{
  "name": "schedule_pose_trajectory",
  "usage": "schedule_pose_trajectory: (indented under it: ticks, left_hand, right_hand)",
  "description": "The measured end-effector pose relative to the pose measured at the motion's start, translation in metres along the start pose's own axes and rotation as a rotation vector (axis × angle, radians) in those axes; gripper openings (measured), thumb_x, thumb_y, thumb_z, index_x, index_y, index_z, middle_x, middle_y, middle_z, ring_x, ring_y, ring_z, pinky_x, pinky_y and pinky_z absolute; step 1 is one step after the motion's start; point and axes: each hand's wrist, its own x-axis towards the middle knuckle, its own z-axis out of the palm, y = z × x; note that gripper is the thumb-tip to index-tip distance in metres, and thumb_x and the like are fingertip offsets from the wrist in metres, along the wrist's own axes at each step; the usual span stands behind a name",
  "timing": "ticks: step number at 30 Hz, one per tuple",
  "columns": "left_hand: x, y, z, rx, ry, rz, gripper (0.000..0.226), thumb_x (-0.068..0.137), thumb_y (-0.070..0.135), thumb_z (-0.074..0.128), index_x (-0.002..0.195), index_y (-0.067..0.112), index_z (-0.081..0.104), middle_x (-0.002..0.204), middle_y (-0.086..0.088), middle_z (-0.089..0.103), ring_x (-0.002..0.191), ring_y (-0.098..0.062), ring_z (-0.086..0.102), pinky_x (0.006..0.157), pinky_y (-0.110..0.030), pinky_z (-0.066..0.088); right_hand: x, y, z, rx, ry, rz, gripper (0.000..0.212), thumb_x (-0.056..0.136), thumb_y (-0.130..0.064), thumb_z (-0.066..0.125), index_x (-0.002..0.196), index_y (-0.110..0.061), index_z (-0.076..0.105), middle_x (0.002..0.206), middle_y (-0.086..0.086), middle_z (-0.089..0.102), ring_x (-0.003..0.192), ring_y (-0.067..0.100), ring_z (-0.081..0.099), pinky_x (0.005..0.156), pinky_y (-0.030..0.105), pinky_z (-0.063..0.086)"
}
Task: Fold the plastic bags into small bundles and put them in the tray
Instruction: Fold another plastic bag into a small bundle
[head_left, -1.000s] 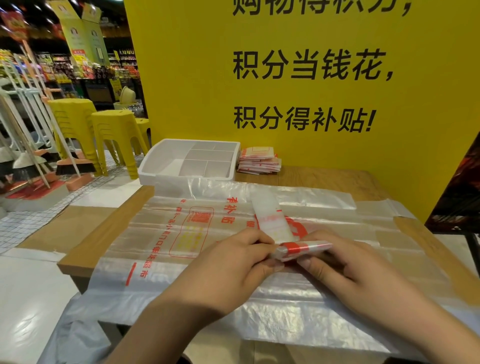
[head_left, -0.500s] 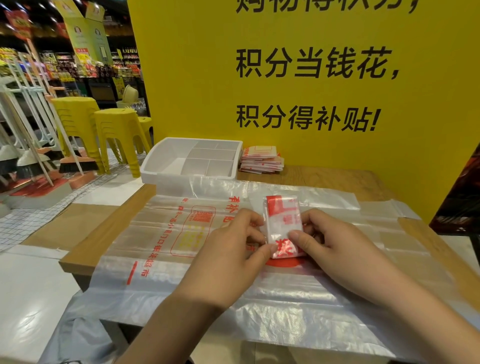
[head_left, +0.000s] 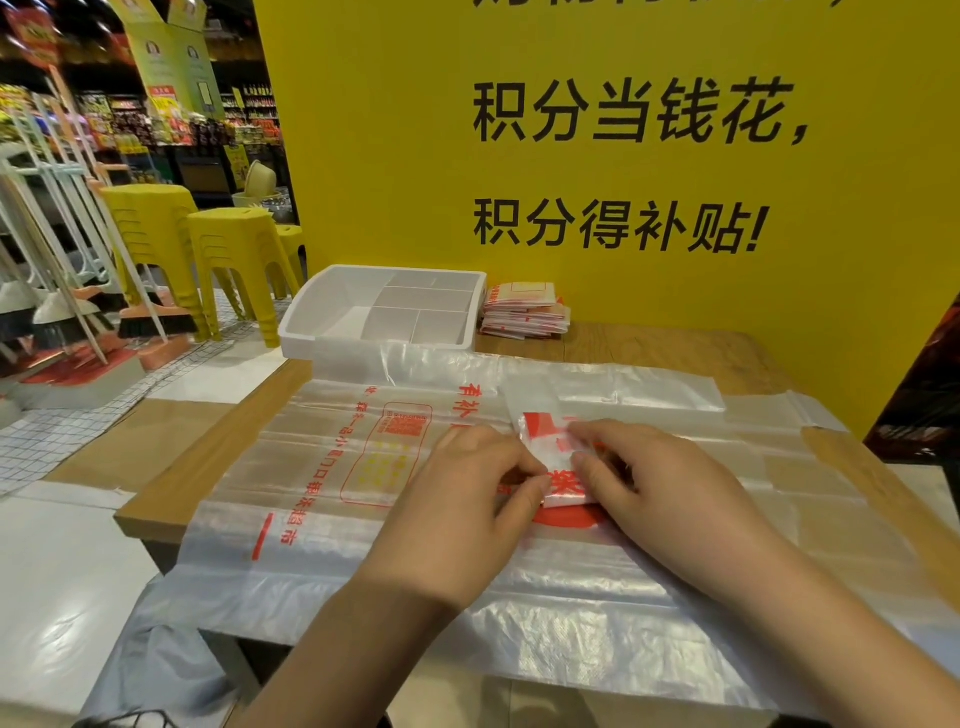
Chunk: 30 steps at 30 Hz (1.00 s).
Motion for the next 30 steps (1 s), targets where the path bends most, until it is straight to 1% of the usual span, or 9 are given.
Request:
schedule_pose_trajectory:
  ticks: [3,5,11,14,17,20,23,26,30]
  left_hand:
    - [0.000,0.001,-0.001,0.012,-0.056,0.027,0.013,0.098,0.042,0.053,0.100,0.034,0.063,0.134,0.022,0.051,0.126,0.002,0.040,0.105,-0.021,0.035]
    - [0.001,0.004,-0.003,0.020,-0.128,0.027,0.015,0.100,0.045,0.046,0.100,0.035,0.057,0.150,0.025,0.039,0.135,0.003,0.033,0.111,-0.025,0.031]
    - [0.001,0.004,-0.009,0.078,-0.204,0.019,0.019,0.097,0.055,0.046,0.102,0.037,0.046,0.133,0.022,0.043,0.131,0.003,0.030,0.107,-0.031,0.037]
    - [0.003,0.002,-0.013,0.055,-0.274,0.050,0.020,0.096,0.057,0.047,0.101,0.039,0.042,0.141,0.026,0.034,0.137,0.007,0.019,0.111,-0.029,0.030]
    - [0.007,0.001,-0.016,-0.024,-0.290,0.034,0.023,0.098,0.059,0.039,0.101,0.038,0.046,0.144,0.027,0.035,0.140,0.010,0.016,0.112,-0.029,0.028]
    - [0.008,-0.001,-0.010,0.043,-0.247,0.043,0.013,0.100,0.049,0.044,0.104,0.036,0.045,0.146,0.028,0.032,0.139,0.010,0.016,0.114,-0.026,0.023]
    - [0.005,-0.005,-0.003,0.082,-0.226,0.001,0.027,0.096,0.055,0.045,0.118,0.040,0.041,0.148,0.029,0.027,0.139,0.010,0.016,0.114,-0.019,0.019]
    - [0.007,-0.007,-0.004,0.111,-0.230,-0.001,0.056,0.088,0.063,0.038,0.141,0.045,0.030,0.144,0.029,0.029,0.138,0.009,0.017,0.115,-0.016,0.016]
    - [0.011,-0.005,-0.011,0.137,-0.275,-0.007,0.056,0.095,0.062,0.044,0.145,0.049,0.024,0.142,0.031,0.025,0.137,0.009,0.015,0.115,-0.017,0.017]
  right_hand:
    - [-0.001,0.000,0.001,-0.019,0.004,-0.007,0.041,0.098,-0.054,0.040,0.135,-0.043,0.054,0.115,-0.020,0.053,0.100,0.004,0.059,0.081,0.032,0.050]
    - [-0.002,0.002,-0.001,0.018,-0.012,-0.022,0.041,0.097,-0.056,0.041,0.134,-0.044,0.054,0.131,-0.025,0.045,0.106,0.001,0.058,0.085,0.032,0.051]
    - [-0.002,0.013,-0.014,0.047,-0.106,-0.136,0.049,0.090,-0.067,0.040,0.130,-0.043,0.055,0.146,-0.033,0.038,0.128,-0.009,0.042,0.102,0.019,0.040]
    - [-0.003,0.016,-0.014,0.022,-0.114,-0.206,0.055,0.088,-0.073,0.035,0.129,-0.042,0.054,0.151,-0.031,0.034,0.136,-0.007,0.033,0.112,0.022,0.032]
    - [-0.004,0.019,-0.011,0.114,-0.119,-0.202,0.053,0.086,-0.076,0.037,0.127,-0.045,0.051,0.148,-0.034,0.037,0.134,-0.012,0.034,0.112,0.028,0.034]
    - [-0.004,0.021,-0.009,0.137,-0.107,-0.213,0.055,0.084,-0.078,0.041,0.126,-0.043,0.052,0.142,-0.034,0.043,0.132,-0.012,0.037,0.110,0.022,0.034]
    - [-0.002,0.021,-0.007,0.169,-0.114,-0.220,0.055,0.085,-0.076,0.046,0.129,-0.043,0.052,0.134,-0.034,0.048,0.129,-0.010,0.041,0.107,0.019,0.035]
    - [0.001,0.027,-0.005,0.177,-0.181,-0.200,0.065,0.083,-0.081,0.046,0.139,-0.048,0.045,0.140,-0.035,0.043,0.139,-0.008,0.031,0.115,0.030,0.033]
    - [0.005,0.036,-0.008,0.300,-0.281,-0.114,0.079,0.067,-0.088,0.053,0.139,-0.062,0.035,0.142,-0.045,0.034,0.141,-0.019,0.012,0.120,0.024,0.021]
